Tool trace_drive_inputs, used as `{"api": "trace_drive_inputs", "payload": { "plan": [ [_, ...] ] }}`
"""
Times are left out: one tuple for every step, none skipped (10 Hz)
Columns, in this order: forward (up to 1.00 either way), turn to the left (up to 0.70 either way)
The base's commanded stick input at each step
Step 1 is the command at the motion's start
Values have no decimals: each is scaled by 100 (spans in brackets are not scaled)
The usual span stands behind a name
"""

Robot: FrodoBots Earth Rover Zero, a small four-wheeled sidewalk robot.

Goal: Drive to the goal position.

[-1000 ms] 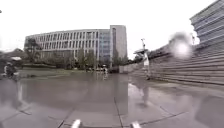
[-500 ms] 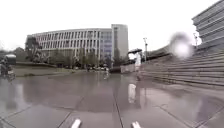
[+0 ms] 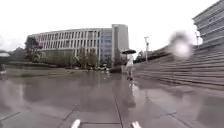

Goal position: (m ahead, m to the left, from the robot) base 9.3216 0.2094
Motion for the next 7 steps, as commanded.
{"api": "trace_drive_inputs", "payload": {
  "plan": [
    [70,0],
    [70,0],
    [70,0],
    [70,0],
    [70,0],
    [70,0],
    [70,0]
  ]
}}
